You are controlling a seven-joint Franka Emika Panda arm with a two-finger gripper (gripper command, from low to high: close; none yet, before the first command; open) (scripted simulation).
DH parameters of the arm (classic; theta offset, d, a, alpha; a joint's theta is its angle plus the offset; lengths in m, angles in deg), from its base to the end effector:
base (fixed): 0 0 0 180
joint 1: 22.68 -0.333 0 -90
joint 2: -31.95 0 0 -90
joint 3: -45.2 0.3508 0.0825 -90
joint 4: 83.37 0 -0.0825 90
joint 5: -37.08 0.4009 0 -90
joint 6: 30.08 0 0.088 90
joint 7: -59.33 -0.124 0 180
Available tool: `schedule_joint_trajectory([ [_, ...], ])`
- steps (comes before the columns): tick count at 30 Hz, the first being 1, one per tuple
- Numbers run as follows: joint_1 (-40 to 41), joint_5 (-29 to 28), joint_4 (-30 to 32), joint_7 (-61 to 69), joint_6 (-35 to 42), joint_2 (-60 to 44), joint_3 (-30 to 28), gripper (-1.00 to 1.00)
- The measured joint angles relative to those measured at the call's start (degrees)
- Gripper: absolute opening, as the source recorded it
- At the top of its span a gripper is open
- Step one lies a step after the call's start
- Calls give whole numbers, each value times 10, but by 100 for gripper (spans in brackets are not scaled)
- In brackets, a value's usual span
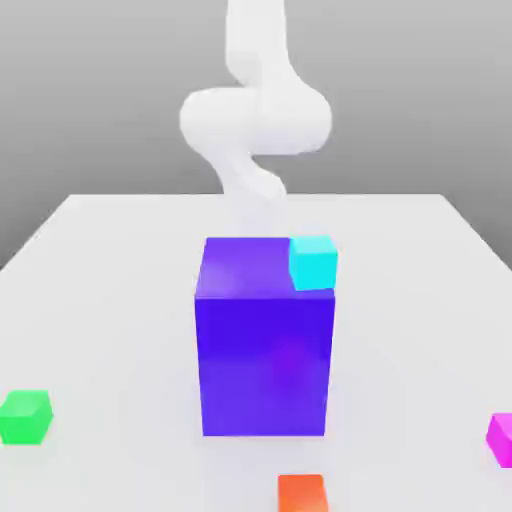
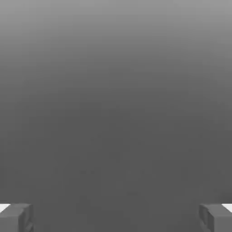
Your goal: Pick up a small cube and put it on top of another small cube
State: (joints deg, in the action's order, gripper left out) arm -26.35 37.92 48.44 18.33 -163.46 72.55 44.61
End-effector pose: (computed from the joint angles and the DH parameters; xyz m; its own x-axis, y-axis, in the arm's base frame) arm 0.3849 0.0197 0.6942 0.5958 -0.6344 0.4925 -0.4438 -0.7711 -0.4564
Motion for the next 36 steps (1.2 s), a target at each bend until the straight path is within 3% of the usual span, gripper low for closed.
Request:
schedule_joint_trajectory([
  [8, -103, 33, 1, 161, -52, -170, -3, 0],
  [17, -187, 50, 2, 324, -109, -357, 33, 0],
  [23, -237, 19, 3, 404, -149, -481, 59, 0],
  [28, -271, -42, 4, 445, -181, -584, 74, 0],
  [33, -296, -75, -14, 441, -250, -687, 58, 0],
  [34, -298, -78, -16, 440, -260, -700, 56, -100],
  [36, -298, -78, -16, 440, -260, -700, 56, -100],
])
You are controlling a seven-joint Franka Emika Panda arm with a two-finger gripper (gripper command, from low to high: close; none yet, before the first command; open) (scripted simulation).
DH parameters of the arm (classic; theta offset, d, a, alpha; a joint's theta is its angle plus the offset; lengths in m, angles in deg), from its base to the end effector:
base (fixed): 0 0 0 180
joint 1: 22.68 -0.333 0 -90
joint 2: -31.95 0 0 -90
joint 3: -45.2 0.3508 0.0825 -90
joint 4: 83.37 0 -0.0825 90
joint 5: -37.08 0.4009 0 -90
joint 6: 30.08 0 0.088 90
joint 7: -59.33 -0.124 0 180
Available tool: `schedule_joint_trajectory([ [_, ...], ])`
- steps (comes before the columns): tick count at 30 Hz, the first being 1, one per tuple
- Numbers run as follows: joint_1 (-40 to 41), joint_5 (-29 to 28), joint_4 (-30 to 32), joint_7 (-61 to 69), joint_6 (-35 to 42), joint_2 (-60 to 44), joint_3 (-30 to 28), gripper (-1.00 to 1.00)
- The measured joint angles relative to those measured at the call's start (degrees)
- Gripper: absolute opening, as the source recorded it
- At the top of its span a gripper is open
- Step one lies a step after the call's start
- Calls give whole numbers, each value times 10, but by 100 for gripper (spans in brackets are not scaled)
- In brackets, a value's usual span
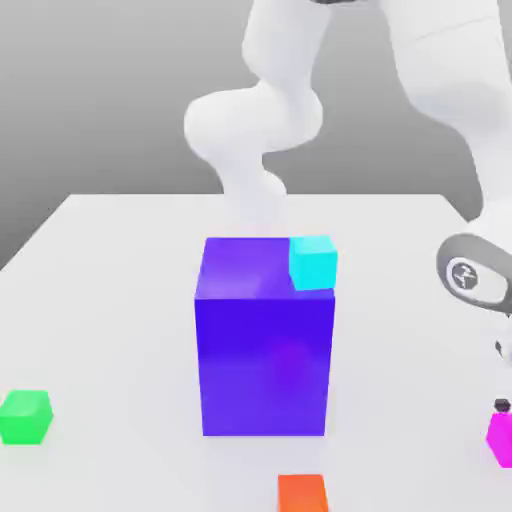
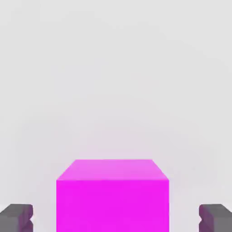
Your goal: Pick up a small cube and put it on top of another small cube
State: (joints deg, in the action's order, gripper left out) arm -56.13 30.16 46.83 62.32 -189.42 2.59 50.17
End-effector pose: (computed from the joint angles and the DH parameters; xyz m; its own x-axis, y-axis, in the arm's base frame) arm 0.4255 0.3468 0.1283 0.6788 0.7344 0.0002 0.7344 -0.6788 0.0001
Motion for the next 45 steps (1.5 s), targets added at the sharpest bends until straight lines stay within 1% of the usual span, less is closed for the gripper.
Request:
schedule_joint_trajectory([
  [5, 0, 0, 0, 0, 2, 1, 0, -100],
  [10, 19, 18, 19, 23, 66, 84, 14, -100],
  [28, 295, 47, 62, 420, 95, 144, -89, -100],
  [45, 534, 107, 103, 827, 109, 208, -211, -100],
])
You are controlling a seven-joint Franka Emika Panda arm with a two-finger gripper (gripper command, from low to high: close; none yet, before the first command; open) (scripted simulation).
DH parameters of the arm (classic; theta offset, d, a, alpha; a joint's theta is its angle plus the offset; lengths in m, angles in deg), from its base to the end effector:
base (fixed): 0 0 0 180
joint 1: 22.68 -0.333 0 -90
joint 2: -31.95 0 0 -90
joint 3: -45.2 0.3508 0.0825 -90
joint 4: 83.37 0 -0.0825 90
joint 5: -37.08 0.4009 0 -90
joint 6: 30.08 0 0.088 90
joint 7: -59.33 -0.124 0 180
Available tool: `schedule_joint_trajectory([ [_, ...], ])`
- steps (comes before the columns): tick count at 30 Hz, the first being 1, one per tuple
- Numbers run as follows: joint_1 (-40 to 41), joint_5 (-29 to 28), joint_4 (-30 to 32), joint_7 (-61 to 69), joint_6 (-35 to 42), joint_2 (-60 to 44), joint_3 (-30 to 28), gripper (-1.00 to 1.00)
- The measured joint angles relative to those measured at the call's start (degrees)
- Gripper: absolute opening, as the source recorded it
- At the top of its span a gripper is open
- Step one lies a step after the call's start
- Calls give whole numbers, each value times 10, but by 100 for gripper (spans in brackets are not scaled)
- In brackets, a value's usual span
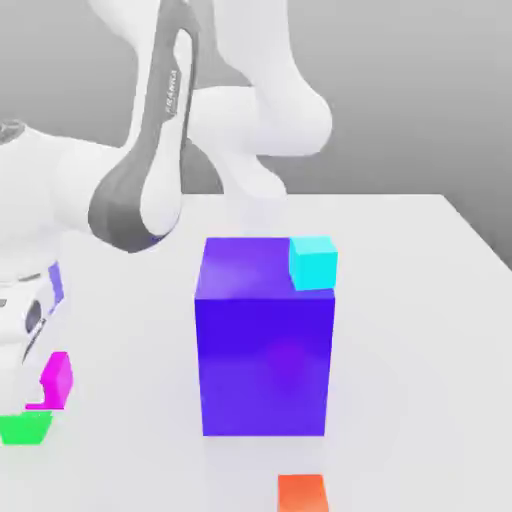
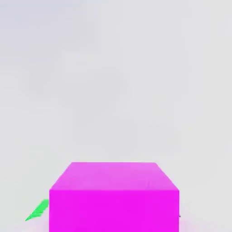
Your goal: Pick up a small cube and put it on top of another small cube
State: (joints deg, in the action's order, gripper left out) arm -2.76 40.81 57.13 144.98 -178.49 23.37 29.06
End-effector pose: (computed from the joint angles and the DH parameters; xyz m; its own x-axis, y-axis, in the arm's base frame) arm 0.4007 -0.2953 0.2440 0.6874 0.7262 -0.0080 0.7262 -0.6874 -0.0039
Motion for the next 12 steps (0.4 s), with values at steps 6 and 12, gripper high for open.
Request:
schedule_joint_trajectory([
  [6, 36, 41, 0, 66, -53, -51, 7, -100],
  [12, 51, 67, -3, 85, -86, -90, 25, 100],
])
